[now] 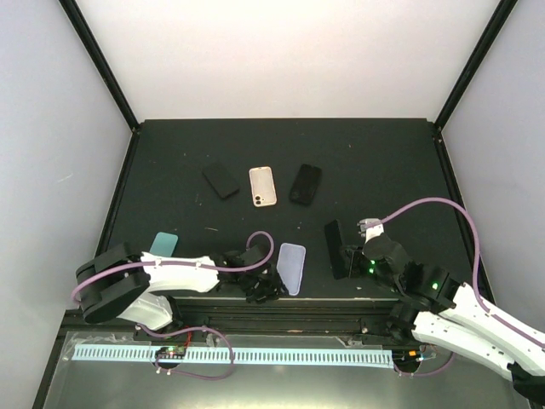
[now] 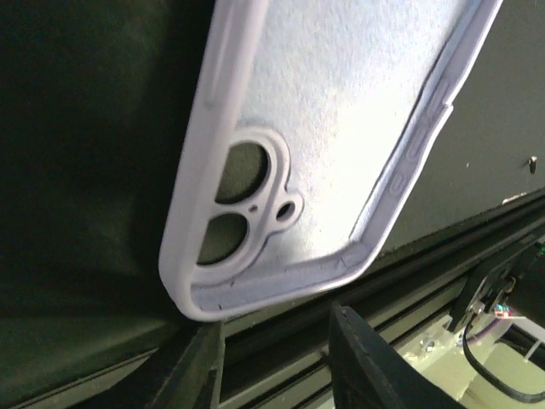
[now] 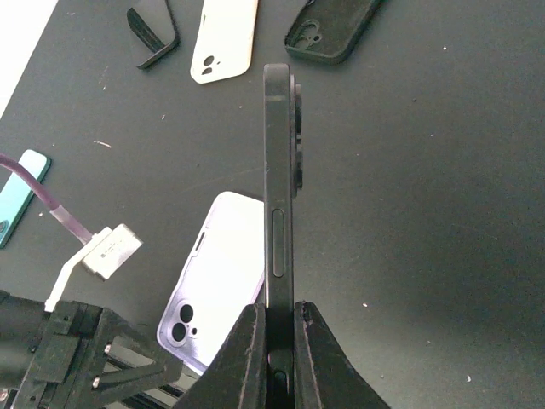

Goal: Put the phone into the phone case

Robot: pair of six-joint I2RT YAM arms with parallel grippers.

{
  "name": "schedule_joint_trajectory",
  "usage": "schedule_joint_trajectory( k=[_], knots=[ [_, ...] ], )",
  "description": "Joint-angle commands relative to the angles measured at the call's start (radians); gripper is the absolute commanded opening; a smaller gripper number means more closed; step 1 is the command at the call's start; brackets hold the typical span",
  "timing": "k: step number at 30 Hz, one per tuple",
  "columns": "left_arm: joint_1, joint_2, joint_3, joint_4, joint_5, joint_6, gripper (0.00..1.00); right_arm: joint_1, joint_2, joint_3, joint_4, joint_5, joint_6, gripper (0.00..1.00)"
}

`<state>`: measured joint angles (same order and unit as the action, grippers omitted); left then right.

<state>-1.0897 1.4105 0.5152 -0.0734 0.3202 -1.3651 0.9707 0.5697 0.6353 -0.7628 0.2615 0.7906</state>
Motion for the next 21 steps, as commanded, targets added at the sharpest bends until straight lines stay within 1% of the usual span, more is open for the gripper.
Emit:
schedule_joint_trajectory(
  k=[1, 3, 7, 9, 13, 17, 21],
  knots=[
    [0.016, 0.006, 0.018, -0.001, -0.075, -0.025, 0.31, 0.003, -0.028, -0.01, 0.063, -0.002, 0.003, 0.01],
    [0.03, -0.01, 0.009, -0.012, -0.085, -0.022, 0.27, 0.003, -0.04, -0.023, 0.067, -0.007, 0.007, 0.01],
    [0.042, -0.055, 0.009, -0.073, -0.144, -0.006, 0.23, 0.003, -0.047, -0.033, 0.059, -0.015, 0.005, 0.01],
    [0.066, -0.06, 0.008, -0.101, -0.166, 0.01, 0.22, 0.003, -0.052, -0.033, 0.057, -0.018, 0.005, 0.01],
    [0.13, -0.037, 0.005, -0.108, -0.179, 0.065, 0.21, 0.003, -0.062, -0.037, 0.057, -0.026, 0.008, 0.01],
    [0.16, -0.028, 0.014, -0.102, -0.175, 0.094, 0.2, 0.003, -0.068, -0.038, 0.046, -0.027, 0.004, 0.01],
    [0.184, -0.015, 0.04, -0.131, -0.196, 0.13, 0.21, 0.003, -0.073, -0.027, 0.032, -0.013, -0.003, 0.01]
  ],
)
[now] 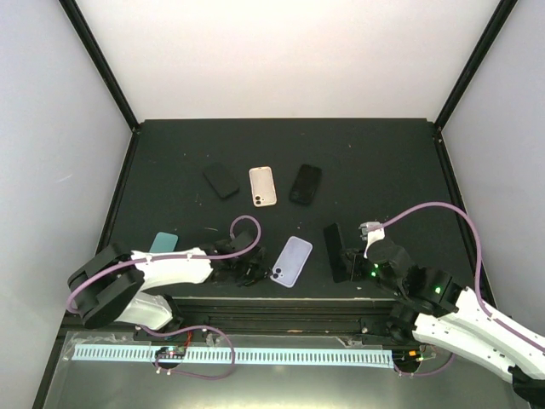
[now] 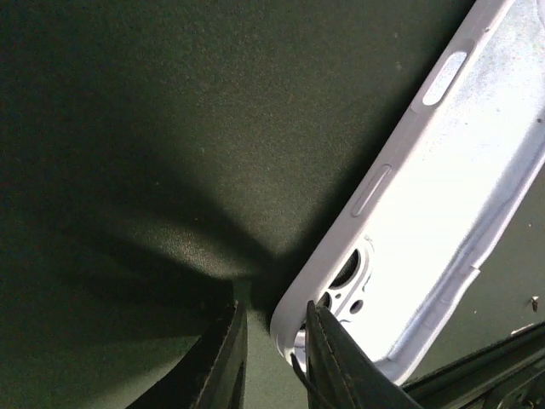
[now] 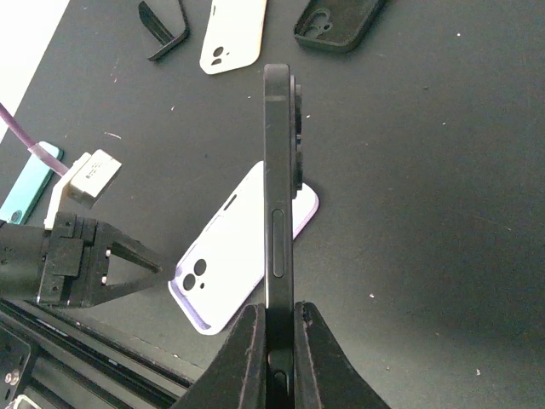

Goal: Put the phone into the phone case

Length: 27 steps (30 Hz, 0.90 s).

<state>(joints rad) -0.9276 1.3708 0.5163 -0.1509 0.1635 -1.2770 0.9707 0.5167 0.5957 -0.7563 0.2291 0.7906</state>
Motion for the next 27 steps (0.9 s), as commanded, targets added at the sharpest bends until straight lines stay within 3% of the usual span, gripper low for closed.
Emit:
schedule_joint_trajectory(
  k=[1, 5, 9, 14, 20, 27],
  knots=[
    [0.026, 0.031, 0.042, -0.053, -0.031, 0.045, 0.21, 0.003, -0.021, 0.013, 0.027, 0.022, -0.005, 0.01],
    [-0.005, 0.015, -0.002, 0.022, 0.081, -0.028, 0.25, 0.003, -0.026, 0.005, 0.027, 0.024, -0.005, 0.01],
    [-0.041, -0.021, -0.006, 0.007, 0.061, -0.063, 0.32, 0.003, -0.029, 0.003, 0.03, 0.021, -0.006, 0.01],
    [-0.049, 0.045, 0.027, -0.011, 0.052, -0.054, 0.33, 0.003, -0.027, 0.003, 0.031, 0.015, -0.003, 0.01],
    [-0.028, 0.154, 0.086, -0.027, 0.035, -0.006, 0.22, 0.003, -0.049, -0.013, 0.014, 0.006, 0.001, 0.01],
    [0.054, 0.136, 0.184, -0.155, 0.007, 0.236, 0.02, 0.003, -0.068, 0.002, 0.018, -0.026, -0.002, 0.01]
  ],
)
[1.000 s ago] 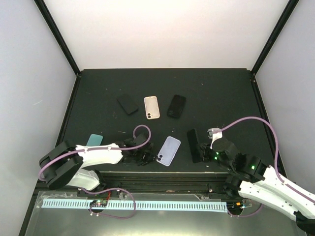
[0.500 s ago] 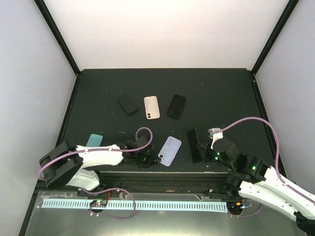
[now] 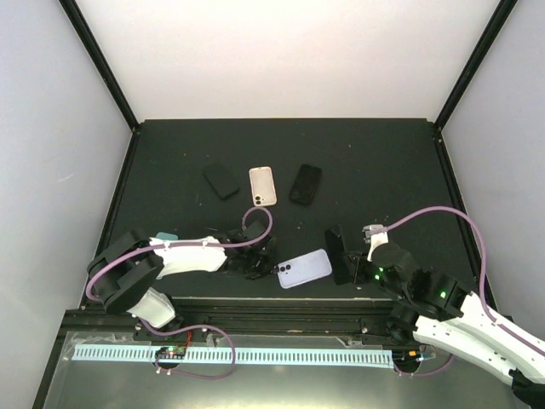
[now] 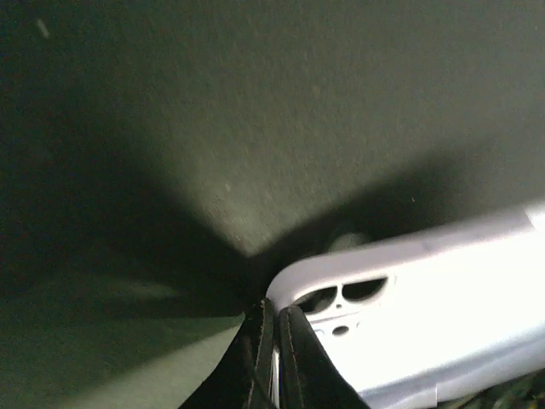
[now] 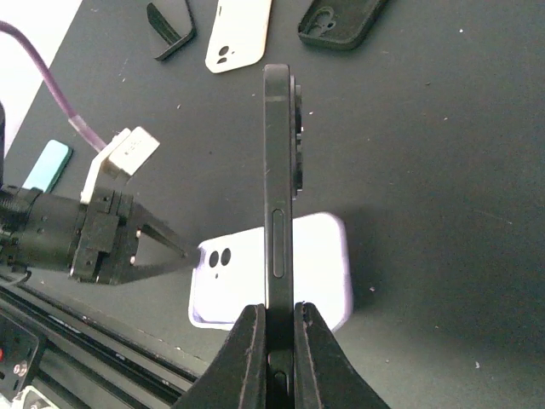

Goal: Put the phone into the phone case

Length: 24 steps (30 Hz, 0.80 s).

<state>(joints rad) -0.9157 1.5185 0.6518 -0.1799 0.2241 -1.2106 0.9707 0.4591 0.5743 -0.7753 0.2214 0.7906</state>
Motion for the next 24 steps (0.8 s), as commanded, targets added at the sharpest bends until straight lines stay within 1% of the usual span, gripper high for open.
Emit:
schedule_joint_trajectory(
  k=[1, 5, 7, 11, 16, 20, 24],
  knots=[
    [0.043, -0.012, 0.073, -0.158, -0.064, 0.216, 0.01, 0.003, -0.006, 0.031, 0.038, -0.021, -0.001, 0.01],
    [0.053, 0.013, 0.175, -0.292, -0.08, 0.413, 0.02, 0.003, 0.009, 0.052, 0.043, -0.028, 0.001, 0.01],
    [0.07, 0.01, 0.202, -0.346, -0.081, 0.496, 0.01, 0.003, 0.004, 0.056, 0.045, -0.024, 0.006, 0.01],
    [0.092, -0.035, 0.217, -0.354, -0.043, 0.684, 0.02, 0.003, -0.024, 0.07, 0.012, -0.022, 0.006, 0.01],
    [0.092, -0.045, 0.322, -0.465, -0.101, 0.887, 0.02, 0.003, -0.06, 0.067, 0.005, -0.045, 0.005, 0.01],
    [0.098, 0.008, 0.406, -0.576, -0.147, 1.018, 0.01, 0.003, -0.051, 0.066, 0.042, -0.112, -0.038, 0.01],
    [0.098, 0.05, 0.419, -0.611, -0.15, 1.145, 0.02, 0.003, -0.012, 0.053, 0.092, -0.213, -0.061, 0.01]
  ],
)
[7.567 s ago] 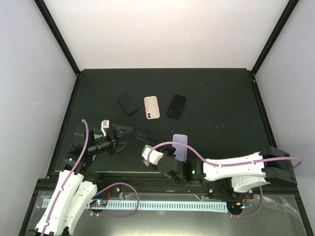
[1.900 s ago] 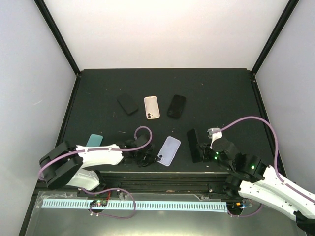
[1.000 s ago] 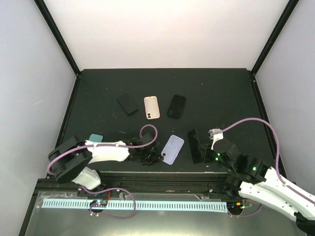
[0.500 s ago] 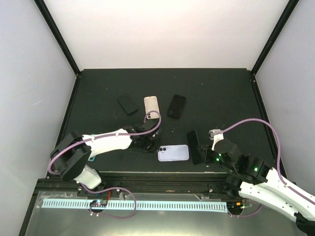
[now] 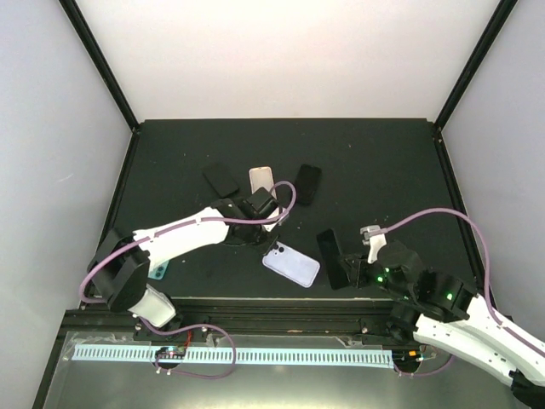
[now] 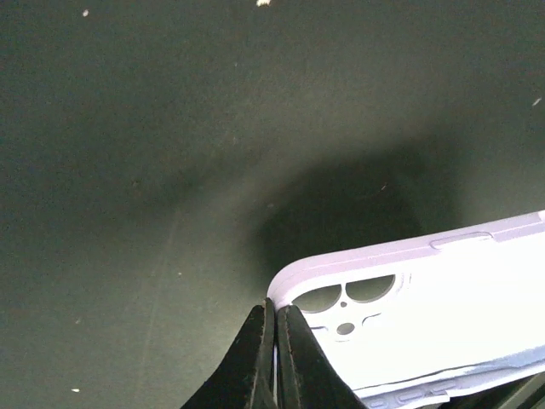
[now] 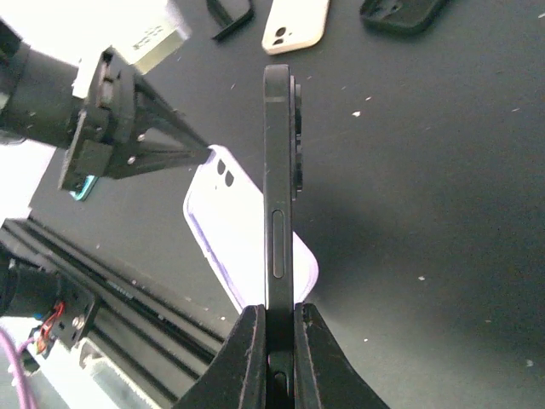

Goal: Put the phone into the phone case

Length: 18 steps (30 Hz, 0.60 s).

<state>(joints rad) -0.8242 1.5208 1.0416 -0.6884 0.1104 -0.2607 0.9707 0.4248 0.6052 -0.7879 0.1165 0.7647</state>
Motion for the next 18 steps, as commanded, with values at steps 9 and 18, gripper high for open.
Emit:
schedule_joint_trajectory(
  k=[9, 18],
  knots=[
    [0.001, 0.154, 0.073, -0.133, -0.16, 0.249, 0.05, 0.003, 0.085, -0.044, 0.205, -0.231, -0.042, 0.01],
    [0.15, -0.09, -0.021, 0.016, -0.043, 0.033, 0.56, 0.003, 0.146, -0.104, 0.379, -0.295, -0.088, 0.01]
  ],
)
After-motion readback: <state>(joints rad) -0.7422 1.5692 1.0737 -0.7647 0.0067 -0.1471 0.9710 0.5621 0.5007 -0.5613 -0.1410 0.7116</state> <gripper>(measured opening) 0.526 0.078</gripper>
